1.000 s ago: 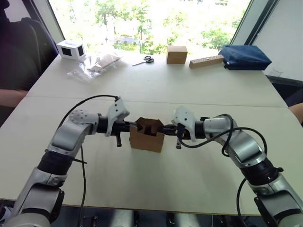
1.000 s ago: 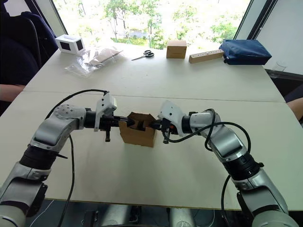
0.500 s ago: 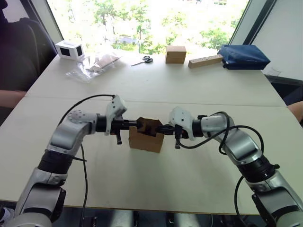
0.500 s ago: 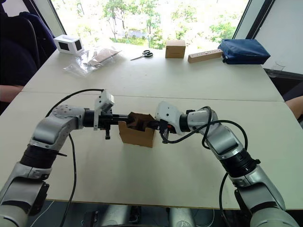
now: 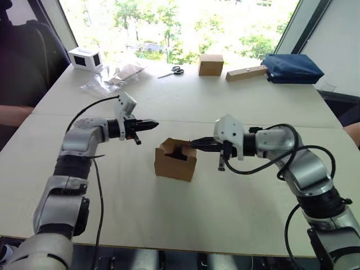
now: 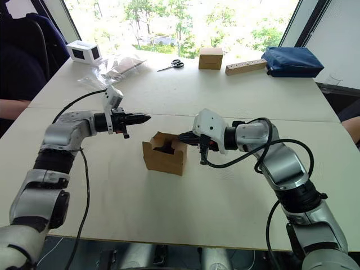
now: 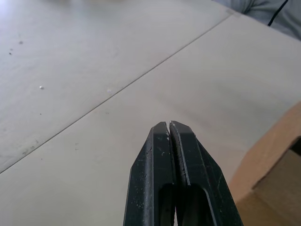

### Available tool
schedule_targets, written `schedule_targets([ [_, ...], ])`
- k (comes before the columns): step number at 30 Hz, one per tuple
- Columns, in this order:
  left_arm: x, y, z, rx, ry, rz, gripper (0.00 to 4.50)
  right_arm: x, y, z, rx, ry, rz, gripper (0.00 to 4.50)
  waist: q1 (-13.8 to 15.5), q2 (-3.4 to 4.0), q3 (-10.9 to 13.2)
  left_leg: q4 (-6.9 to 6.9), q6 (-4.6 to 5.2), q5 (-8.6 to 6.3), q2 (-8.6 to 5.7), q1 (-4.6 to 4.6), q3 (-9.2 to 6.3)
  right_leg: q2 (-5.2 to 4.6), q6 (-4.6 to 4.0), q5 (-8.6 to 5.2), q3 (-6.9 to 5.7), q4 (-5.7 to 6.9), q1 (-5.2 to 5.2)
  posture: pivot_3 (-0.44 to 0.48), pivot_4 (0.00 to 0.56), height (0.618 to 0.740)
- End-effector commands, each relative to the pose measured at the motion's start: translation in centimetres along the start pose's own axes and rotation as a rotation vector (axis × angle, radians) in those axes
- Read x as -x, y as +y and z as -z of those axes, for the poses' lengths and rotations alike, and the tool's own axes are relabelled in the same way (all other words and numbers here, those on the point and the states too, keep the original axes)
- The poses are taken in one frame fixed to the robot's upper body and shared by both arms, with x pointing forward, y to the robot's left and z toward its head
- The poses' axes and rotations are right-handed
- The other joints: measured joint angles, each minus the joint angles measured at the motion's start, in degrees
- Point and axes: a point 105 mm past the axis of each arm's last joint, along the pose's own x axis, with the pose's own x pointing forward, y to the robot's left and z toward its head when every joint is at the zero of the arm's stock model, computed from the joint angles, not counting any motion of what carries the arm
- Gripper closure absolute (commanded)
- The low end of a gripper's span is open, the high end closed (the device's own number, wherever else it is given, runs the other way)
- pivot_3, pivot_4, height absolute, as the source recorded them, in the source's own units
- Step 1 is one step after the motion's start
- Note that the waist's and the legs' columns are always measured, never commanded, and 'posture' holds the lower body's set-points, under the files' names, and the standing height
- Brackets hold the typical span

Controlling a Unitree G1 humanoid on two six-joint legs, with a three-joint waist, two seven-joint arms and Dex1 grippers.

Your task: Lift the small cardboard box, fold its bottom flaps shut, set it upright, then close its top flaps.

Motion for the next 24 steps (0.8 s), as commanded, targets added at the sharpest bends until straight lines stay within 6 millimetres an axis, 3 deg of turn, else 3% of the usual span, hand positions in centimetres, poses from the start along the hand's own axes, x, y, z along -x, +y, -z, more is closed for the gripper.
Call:
schedule_targets([
  [1,-1.0,-0.1,0.8,-0.043,0.058,0.055,4.45,1.2,0.9,-3.3,0.028,-0.066,0.003,4.50,-0.07,0.00,0.00,0.00,-0.01,0.00,0.01,0.00,0.00,0.00,0.00,0.00,0.00,0.00,-0.01,0.000,0.150,0.740],
  [4,-1.4,-0.4,1.9,-0.032,0.096,0.104,4.45,0.5,3.9,-3.5,-0.015,-0.063,-0.081,4.50,-0.09,0.00,0.00,0.00,0.03,-0.02,0.04,0.00,0.00,0.02,0.00,0.00,-0.02,0.00,-0.02,0.000,0.150,0.740],
  [7,-1.7,-0.7,2.4,-0.013,0.119,0.144,4.45,-0.6,5.3,-2.8,-0.040,-0.043,-0.102,4.50,-0.06,0.00,0.00,0.00,0.23,-0.13,0.07,-0.01,-0.03,0.02,0.00,0.00,-0.02,0.01,-0.03,0.000,0.150,0.740],
  [12,-1.8,-1.6,3.1,-0.020,0.153,0.216,4.45,-2.7,5.4,-1.4,-0.070,-0.013,-0.082,4.50,-0.06,-0.01,0.00,0.00,0.24,-0.14,0.07,-0.01,-0.04,0.00,-0.01,0.00,-0.01,0.02,-0.03,0.000,0.150,0.740],
  [24,-1.7,-2.9,2.8,-0.010,0.117,0.275,4.45,-4.8,4.2,0.0,0.043,0.102,-0.016,4.50,-0.19,-0.01,0.00,0.00,0.25,-0.14,0.07,-0.04,-0.08,-0.01,0.00,0.00,-0.01,0.02,-0.06,0.000,0.150,0.740],
])
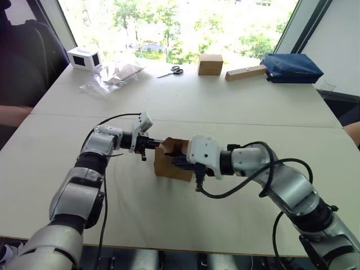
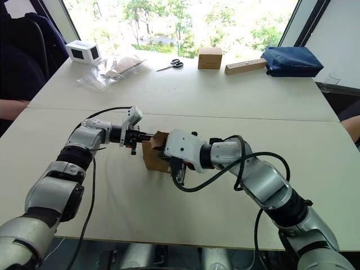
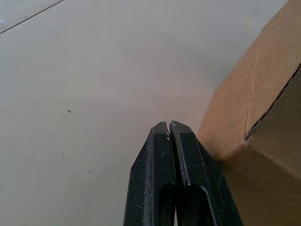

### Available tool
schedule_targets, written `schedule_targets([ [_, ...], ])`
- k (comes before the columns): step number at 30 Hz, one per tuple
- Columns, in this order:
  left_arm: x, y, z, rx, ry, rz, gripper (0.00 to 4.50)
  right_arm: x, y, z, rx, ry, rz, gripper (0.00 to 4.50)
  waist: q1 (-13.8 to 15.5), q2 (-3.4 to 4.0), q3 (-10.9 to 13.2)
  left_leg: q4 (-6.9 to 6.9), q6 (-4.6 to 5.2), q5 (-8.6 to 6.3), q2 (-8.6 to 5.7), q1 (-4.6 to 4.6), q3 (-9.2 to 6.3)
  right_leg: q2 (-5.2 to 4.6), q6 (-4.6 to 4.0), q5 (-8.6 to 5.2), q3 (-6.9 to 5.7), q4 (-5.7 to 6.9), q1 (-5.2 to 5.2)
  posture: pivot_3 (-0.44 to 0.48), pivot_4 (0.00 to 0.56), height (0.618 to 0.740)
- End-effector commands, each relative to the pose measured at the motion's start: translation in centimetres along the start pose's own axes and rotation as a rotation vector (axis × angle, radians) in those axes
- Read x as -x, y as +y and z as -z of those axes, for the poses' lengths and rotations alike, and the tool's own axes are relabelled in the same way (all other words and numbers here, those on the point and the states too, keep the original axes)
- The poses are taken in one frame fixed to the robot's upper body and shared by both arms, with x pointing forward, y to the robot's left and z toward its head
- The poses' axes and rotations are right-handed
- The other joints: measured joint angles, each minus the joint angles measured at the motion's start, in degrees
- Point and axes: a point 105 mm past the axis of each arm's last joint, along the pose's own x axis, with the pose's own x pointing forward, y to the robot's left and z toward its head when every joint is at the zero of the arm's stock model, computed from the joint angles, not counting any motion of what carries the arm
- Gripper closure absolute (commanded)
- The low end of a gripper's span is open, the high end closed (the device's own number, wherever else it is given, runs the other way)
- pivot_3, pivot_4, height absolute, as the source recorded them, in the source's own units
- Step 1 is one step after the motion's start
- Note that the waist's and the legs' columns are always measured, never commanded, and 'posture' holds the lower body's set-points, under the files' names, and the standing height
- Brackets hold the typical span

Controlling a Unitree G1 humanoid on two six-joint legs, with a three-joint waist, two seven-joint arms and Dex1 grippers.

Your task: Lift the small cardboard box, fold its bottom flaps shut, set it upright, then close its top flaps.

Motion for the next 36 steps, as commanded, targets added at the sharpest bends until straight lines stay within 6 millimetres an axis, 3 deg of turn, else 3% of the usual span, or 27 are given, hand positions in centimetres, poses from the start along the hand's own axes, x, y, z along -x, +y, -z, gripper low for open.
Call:
schedule_targets([
  [1,0.2,-0.5,-1.1,-0.024,-0.040,0.025,4.45,-0.1,-0.5,-0.6,0.045,-0.007,0.027,4.50,0.01,0.00,0.00,0.00,0.00,0.00,0.00,0.00,0.00,0.00,0.00,0.00,0.00,0.00,0.00,0.000,0.150,0.740],
  [21,0.2,-0.3,-1.0,-0.027,-0.054,-0.015,4.45,-1.2,-0.4,1.0,-0.017,0.010,0.014,4.50,-0.04,0.00,0.00,0.00,0.00,0.00,0.00,0.00,-0.02,0.00,0.00,0.00,0.00,0.00,0.00,0.000,0.150,0.740],
  [24,0.9,0.9,-1.6,-0.047,-0.094,-0.121,4.45,-1.4,-0.3,1.1,-0.026,0.006,0.010,4.50,-0.08,0.00,0.00,0.00,0.00,0.00,0.01,0.01,-0.06,0.01,0.00,0.00,0.00,0.01,0.00,0.000,0.150,0.740],
  [29,3.8,1.0,-2.3,-0.061,-0.142,-0.201,4.45,-1.5,-0.3,1.0,-0.029,-0.006,0.015,4.50,-0.39,0.00,0.00,0.00,-0.01,0.00,0.04,0.01,-0.09,0.00,0.00,0.00,0.00,0.01,0.00,0.000,0.150,0.740],
  [33,6.6,-1.0,-2.9,-0.007,-0.179,-0.200,4.45,-1.6,-0.3,0.8,-0.028,-0.018,0.017,4.50,-1.27,0.00,0.00,-0.02,-0.08,0.04,0.17,0.01,-0.10,0.00,0.00,0.00,0.01,0.03,-0.03,0.000,0.150,0.740],
  [36,7.5,-4.6,-3.1,0.048,-0.200,-0.111,4.45,-1.5,-0.4,0.8,-0.025,-0.027,0.010,4.50,-1.31,0.01,0.00,-0.04,-0.11,0.06,0.20,0.00,-0.11,0.00,0.00,0.00,0.01,0.02,-0.04,0.000,0.150,0.740],
])
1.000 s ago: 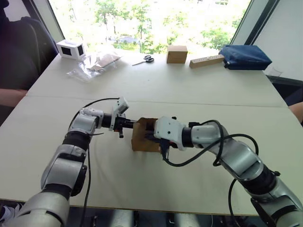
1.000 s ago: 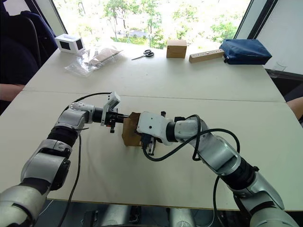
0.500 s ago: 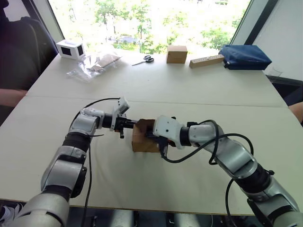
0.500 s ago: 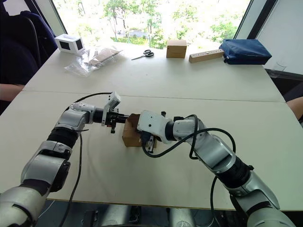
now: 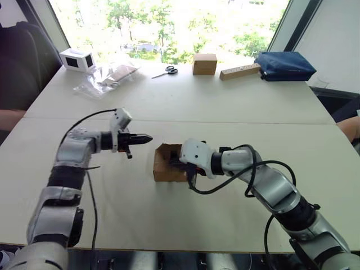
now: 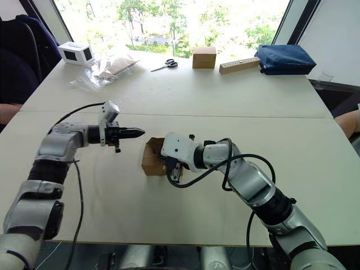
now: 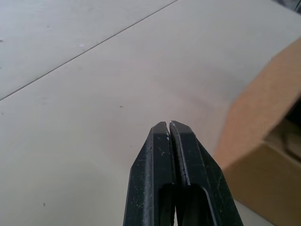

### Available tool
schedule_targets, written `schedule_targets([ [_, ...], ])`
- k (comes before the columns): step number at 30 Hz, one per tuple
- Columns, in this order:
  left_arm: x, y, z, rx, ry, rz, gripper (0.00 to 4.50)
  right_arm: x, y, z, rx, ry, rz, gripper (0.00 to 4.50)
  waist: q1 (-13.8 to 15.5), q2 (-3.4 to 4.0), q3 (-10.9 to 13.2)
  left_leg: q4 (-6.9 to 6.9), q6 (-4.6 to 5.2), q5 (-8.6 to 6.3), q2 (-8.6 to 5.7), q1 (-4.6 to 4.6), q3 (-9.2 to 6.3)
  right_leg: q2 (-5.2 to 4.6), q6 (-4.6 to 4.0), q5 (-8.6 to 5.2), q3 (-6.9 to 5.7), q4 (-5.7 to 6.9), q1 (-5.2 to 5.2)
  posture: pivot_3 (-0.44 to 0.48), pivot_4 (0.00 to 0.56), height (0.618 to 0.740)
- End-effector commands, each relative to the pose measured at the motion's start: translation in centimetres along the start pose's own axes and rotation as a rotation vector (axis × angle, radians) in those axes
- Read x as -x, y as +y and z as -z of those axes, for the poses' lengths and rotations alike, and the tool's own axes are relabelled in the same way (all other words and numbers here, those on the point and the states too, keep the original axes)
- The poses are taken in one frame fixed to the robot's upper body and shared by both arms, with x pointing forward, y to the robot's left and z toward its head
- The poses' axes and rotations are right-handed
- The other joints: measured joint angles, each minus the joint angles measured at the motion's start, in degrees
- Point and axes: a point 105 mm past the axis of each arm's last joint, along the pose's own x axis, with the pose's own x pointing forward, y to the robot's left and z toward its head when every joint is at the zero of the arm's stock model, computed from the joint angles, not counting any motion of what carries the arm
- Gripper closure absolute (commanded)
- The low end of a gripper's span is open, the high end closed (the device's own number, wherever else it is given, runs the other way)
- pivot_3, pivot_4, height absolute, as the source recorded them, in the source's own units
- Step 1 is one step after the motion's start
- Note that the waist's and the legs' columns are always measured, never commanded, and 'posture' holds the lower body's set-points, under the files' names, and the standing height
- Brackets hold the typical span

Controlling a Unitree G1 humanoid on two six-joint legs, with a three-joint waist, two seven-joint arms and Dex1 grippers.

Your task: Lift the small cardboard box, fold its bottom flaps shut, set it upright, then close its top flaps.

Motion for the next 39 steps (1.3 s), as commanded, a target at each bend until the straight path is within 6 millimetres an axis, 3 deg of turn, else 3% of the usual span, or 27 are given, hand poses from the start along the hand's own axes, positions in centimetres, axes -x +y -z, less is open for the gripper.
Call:
schedule_targets([
  [1,1.5,-4.3,-1.8,0.017,-0.044,0.114,4.45,0.2,-0.2,-0.7,0.027,-0.032,-0.002,4.50,-0.02,0.00,0.00,-0.01,0.00,0.00,0.00,0.00,0.01,-0.02,0.00,0.00,0.01,0.00,0.01,0.000,0.150,0.740],
  [9,1.2,-8.8,-0.4,0.061,-0.008,0.181,4.45,0.1,-0.4,-0.3,0.036,-0.031,-0.015,4.50,0.15,-0.02,-0.01,-0.02,0.00,0.00,-0.06,0.04,-0.03,-0.06,-0.01,-0.01,0.02,-0.01,0.05,0.000,0.150,0.740],
  [19,-0.2,-8.6,2.0,0.035,0.061,0.161,4.45,0.3,-0.6,-0.5,0.040,-0.036,-0.011,4.50,0.18,-0.02,-0.01,-0.08,-0.11,0.06,-0.07,0.07,-0.01,-0.04,-0.02,-0.01,0.02,-0.02,0.05,0.000,0.150,0.740],
  [25,-0.5,-7.9,2.2,0.037,0.056,0.143,4.45,0.7,-0.6,-1.0,0.040,-0.055,-0.008,4.50,0.22,-0.02,-0.01,-0.08,-0.09,0.05,-0.07,0.07,-0.01,-0.04,-0.02,-0.01,0.02,-0.02,0.05,0.000,0.150,0.740],
  [30,-0.7,-8.1,2.7,0.033,0.075,0.164,4.45,2.4,-0.9,-3.3,-0.007,-0.176,-0.037,4.50,0.29,-0.02,-0.01,-0.09,-0.08,0.04,-0.07,0.07,-0.01,-0.05,-0.02,-0.01,0.02,-0.02,0.06,0.000,0.150,0.740],
  [32,-0.7,-8.0,2.7,0.029,0.077,0.161,4.45,3.3,-1.7,-4.8,-0.064,-0.264,-0.028,4.50,0.27,-0.02,-0.02,-0.09,-0.06,0.03,-0.07,0.08,-0.01,-0.05,-0.02,-0.01,0.02,-0.03,0.07,0.000,0.150,0.740],
  [35,-0.9,-8.0,2.7,0.026,0.076,0.162,4.45,5.0,-4.6,-7.0,-0.145,-0.401,0.041,4.50,0.21,0.01,-0.01,-0.09,0.00,0.00,-0.06,0.10,-0.01,-0.04,-0.02,-0.01,0.02,0.00,0.08,0.000,0.150,0.740],
  [39,-0.9,-8.0,2.7,0.024,0.076,0.163,4.45,3.9,-6.5,-5.9,-0.102,-0.306,0.134,4.50,0.27,-0.01,-0.03,-0.17,0.00,0.00,-0.06,0.14,-0.01,-0.05,-0.03,-0.01,0.01,-0.04,0.10,0.000,0.150,0.740],
])
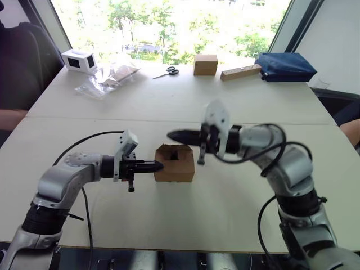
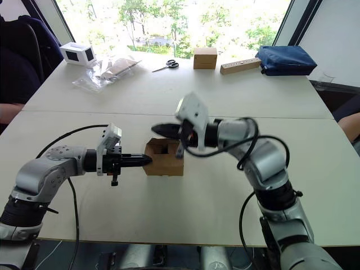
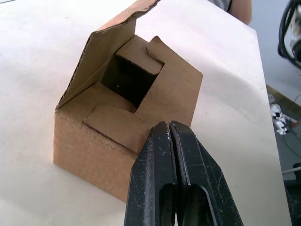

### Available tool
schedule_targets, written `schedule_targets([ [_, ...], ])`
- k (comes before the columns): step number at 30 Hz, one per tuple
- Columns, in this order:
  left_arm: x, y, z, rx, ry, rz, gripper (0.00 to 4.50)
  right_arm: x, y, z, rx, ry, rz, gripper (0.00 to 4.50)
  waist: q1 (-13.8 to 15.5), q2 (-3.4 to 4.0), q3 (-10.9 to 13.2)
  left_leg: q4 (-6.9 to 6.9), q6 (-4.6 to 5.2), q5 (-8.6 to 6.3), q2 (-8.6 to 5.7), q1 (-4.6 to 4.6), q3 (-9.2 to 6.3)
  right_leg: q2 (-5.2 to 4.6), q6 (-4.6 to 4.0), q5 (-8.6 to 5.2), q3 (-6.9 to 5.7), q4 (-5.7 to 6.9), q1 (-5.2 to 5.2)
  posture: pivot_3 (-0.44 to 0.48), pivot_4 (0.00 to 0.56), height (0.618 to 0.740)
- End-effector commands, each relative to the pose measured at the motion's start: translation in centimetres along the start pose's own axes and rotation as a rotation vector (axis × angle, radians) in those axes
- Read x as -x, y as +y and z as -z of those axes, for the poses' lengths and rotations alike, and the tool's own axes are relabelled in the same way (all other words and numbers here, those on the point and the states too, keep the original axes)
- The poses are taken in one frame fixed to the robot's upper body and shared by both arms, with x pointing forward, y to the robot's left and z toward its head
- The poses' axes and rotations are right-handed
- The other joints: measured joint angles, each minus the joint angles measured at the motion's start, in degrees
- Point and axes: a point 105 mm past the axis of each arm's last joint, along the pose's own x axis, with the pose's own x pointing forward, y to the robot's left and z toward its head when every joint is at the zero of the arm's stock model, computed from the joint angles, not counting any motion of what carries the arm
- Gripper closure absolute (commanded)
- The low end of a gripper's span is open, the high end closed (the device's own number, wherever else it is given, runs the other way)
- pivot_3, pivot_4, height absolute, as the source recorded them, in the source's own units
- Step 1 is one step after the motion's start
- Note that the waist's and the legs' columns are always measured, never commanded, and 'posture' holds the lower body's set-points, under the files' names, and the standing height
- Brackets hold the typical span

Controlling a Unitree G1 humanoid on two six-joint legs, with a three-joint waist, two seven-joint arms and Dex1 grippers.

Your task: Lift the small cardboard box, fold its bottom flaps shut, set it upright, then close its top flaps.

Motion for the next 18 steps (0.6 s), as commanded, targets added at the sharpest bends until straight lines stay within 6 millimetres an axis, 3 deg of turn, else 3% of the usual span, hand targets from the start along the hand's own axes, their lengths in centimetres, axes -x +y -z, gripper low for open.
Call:
schedule_targets([
  [1,-0.1,0.1,0.2,-0.001,0.019,-0.007,4.45,-0.7,-1.2,2.2,0.064,0.122,0.062,4.50,-0.08,0.00,0.00,-0.01,0.00,0.00,0.00,0.00,0.01,0.00,0.00,0.00,0.00,-0.01,0.01,0.000,0.150,0.740],
  [3,-0.1,0.1,0.2,0.000,0.016,-0.010,4.45,-1.1,-1.0,3.9,0.104,0.207,0.042,4.50,-0.14,0.00,0.00,-0.02,0.00,0.00,-0.02,0.01,0.06,-0.02,0.00,0.00,0.03,0.00,-0.01,0.000,0.150,0.740],
  [9,0.0,-0.2,0.3,0.000,0.020,-0.010,4.45,-1.8,0.3,5.9,0.139,0.290,-0.021,4.50,-0.17,0.02,0.01,-0.02,0.00,0.00,-0.01,0.00,0.06,-0.01,0.00,0.00,0.04,0.00,-0.04,0.000,0.150,0.740],
  [18,0.6,0.1,-0.6,0.006,-0.008,-0.009,4.45,-1.4,2.6,6.3,0.079,0.287,-0.112,4.50,-0.16,0.01,0.01,-0.02,0.00,0.00,0.00,0.01,0.05,0.00,0.01,0.00,0.04,0.01,-0.03,0.000,0.150,0.740],
])
